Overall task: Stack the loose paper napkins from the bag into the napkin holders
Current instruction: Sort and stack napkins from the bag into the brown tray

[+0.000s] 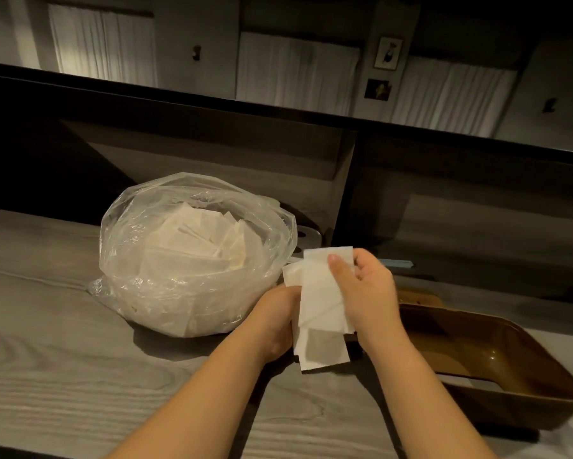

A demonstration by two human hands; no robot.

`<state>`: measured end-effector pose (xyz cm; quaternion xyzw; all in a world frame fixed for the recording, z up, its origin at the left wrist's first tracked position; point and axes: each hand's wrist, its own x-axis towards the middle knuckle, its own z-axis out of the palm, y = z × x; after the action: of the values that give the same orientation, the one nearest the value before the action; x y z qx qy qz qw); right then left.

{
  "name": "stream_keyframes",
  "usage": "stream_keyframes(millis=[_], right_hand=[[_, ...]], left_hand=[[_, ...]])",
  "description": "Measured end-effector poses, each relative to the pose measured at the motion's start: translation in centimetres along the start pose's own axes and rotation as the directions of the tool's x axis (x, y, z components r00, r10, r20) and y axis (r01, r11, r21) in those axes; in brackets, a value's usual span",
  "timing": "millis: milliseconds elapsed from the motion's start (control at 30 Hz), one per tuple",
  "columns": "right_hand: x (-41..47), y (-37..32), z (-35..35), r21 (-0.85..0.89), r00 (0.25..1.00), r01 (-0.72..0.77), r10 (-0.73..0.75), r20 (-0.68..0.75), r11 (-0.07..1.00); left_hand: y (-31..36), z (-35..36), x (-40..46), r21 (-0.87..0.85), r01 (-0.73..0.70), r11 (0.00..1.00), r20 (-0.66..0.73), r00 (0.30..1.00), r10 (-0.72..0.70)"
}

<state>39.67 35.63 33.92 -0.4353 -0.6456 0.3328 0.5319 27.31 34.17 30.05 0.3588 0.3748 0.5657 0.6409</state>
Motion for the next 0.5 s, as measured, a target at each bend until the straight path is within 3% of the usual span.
stream_keyframes(millis=[100,167,233,333,400,500], right_hand=[[0.5,2.2,0.7,-0.312,0.999,0.016,-0.024,-0.021,0.950],[0.6,2.9,1.0,-0.415,0.999,-0.016,0.002,-0.035,0.910],[0.7,3.4,1.1,-0.349,0.999,-0.036,0.038,-0.002,0.936],[0.3,2.9,1.3,-0.076,0.994,-0.105,0.108,0.036,0.992],[-0.2,2.6,1.4,0.086,0.969,-0.232,0.223,0.105,0.969],[-0.6,2.8,1.5,0.195,0.920,-0.378,0.344,0.188,0.905]], left_hand=[[0.2,-0.4,0.3,-0.120,0.093,0.988,-0.036,0.995,-0.098],[0.5,-0.6,0.5,-0.150,0.159,0.976,0.005,0.987,-0.161],[0.6,-0.7,0.3,-0.073,0.157,0.985,0.019,0.988,-0.156],[0.5,-0.6,-0.2,0.103,0.086,0.991,0.027,0.996,-0.089],[0.2,-0.7,-0.2,0.136,0.082,0.987,0.019,0.996,-0.085],[-0.1,-0.4,-0.4,0.167,0.074,0.983,0.006,0.997,-0.076]])
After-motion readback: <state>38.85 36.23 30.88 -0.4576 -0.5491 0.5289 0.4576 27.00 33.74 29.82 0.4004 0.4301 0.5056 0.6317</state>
